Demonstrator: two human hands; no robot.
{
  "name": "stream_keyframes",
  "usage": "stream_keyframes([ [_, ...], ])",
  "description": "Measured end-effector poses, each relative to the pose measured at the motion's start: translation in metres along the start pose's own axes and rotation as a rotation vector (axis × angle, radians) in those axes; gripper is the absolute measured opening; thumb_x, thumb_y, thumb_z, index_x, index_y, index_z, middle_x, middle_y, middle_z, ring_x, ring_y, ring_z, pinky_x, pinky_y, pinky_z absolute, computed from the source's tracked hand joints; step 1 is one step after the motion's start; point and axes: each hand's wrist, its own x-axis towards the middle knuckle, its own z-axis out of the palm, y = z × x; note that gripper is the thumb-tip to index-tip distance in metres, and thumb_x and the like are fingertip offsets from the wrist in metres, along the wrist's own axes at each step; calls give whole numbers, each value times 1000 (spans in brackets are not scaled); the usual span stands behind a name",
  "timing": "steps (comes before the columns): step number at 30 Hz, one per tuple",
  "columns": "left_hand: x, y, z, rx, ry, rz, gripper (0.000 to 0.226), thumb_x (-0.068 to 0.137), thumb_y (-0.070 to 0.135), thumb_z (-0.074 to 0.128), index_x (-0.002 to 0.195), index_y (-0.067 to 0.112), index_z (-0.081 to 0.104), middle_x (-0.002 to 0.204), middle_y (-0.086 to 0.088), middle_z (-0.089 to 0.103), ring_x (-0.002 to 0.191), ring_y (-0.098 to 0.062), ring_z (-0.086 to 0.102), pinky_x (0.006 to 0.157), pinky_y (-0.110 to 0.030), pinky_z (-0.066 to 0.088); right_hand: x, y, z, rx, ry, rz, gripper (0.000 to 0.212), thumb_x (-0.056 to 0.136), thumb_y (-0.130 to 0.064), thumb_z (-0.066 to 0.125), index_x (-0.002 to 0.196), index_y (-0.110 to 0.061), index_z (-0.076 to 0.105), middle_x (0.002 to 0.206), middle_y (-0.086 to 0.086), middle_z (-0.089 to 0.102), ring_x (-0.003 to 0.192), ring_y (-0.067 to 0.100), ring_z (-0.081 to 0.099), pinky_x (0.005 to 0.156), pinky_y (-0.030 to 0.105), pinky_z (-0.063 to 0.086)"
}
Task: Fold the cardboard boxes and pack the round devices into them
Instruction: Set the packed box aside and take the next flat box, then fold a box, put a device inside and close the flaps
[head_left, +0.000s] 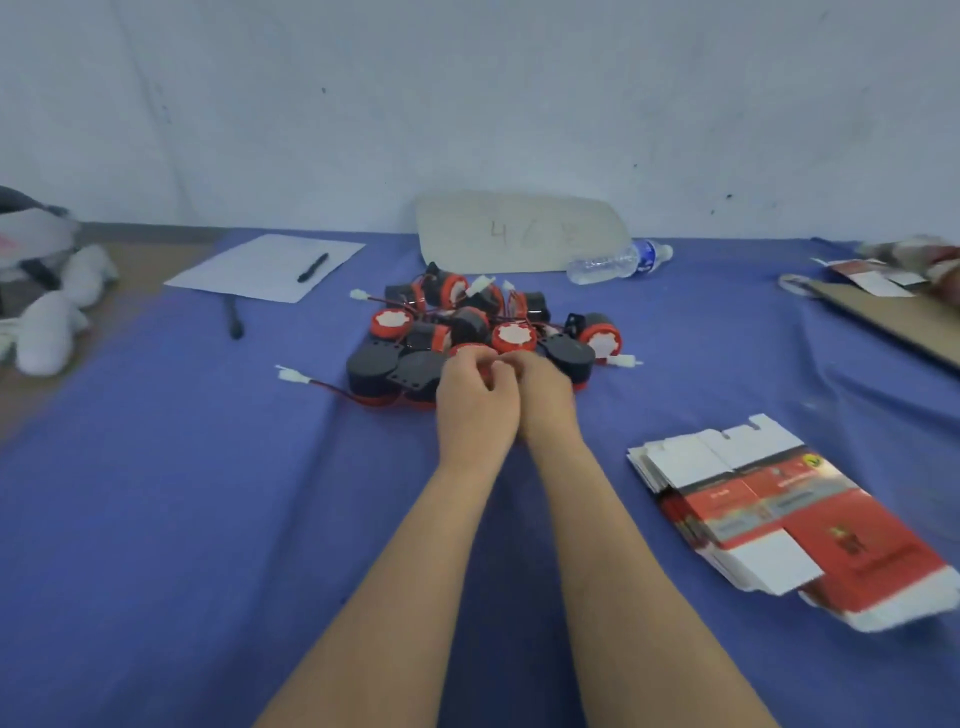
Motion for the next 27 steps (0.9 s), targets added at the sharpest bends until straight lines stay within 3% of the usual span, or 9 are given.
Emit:
stream_keyframes([
  [2,-2,5,13,-46,-102,-74,7,96,18,47,97,17,54,95,1,60,89,-17,57,74,-24,41,-3,7,-27,28,247,104,33,93,-11,45,120,-15,62,116,11,64,104,29,57,76,31,43],
  [4,-7,13,28,-20,-279,-183,18,97,20,46,83,12,52,85,-6,62,88,-29,64,80,-37,53,-6,17,-59,-66,366,178,35,93,-13,43,125,-11,57,125,14,59,116,33,50,93,36,41],
  [7,-28,29,43,226,-634,-233,46,99,31,40,61,7,50,60,-13,63,64,-29,63,79,-41,59,-16,39,-106,-253,258,410,41,94,-24,47,133,-11,49,140,14,47,132,37,36,112,44,26],
  [12,-59,52,55,485,-978,-250,55,92,58,39,77,8,55,57,-9,67,53,-20,65,71,-27,56,-50,88,-145,-254,115,697,40,92,-33,47,125,-11,51,135,17,49,128,39,39,111,50,24],
  [14,-66,59,60,440,-985,-263,41,92,50,47,78,13,53,59,-7,66,54,-18,65,66,-24,54,-63,102,-148,-240,78,719,26,92,-36,48,103,-13,50,127,17,54,119,39,47,106,49,33],
  [17,-69,62,63,361,-900,-208,19,94,26,50,78,15,52,73,-8,65,67,-23,67,64,-27,56,-67,109,-148,-240,77,692,31,89,-41,50,80,-14,38,118,14,58,107,36,52,92,41,42],
  [20,-62,57,64,382,-802,-128,17,94,15,47,103,11,61,100,-13,65,88,-28,64,77,-34,55,-58,106,-145,-218,84,654,27,88,-40,52,94,-14,51,120,14,58,106,35,54,82,37,41],
  [23,-53,47,70,365,-581,-148,27,94,13,46,118,3,56,118,-16,62,105,-32,59,72,-31,44,-46,101,-135,-144,98,558,39,91,-31,53,124,-10,56,124,13,59,106,32,56,76,31,39],
  [27,-46,38,80,309,-436,-181,46,96,23,48,135,2,37,137,-15,47,123,-31,47,88,-34,42,-32,98,-120,-53,214,483,23,90,-29,59,102,-9,63,104,12,66,78,22,46,49,27,27],
])
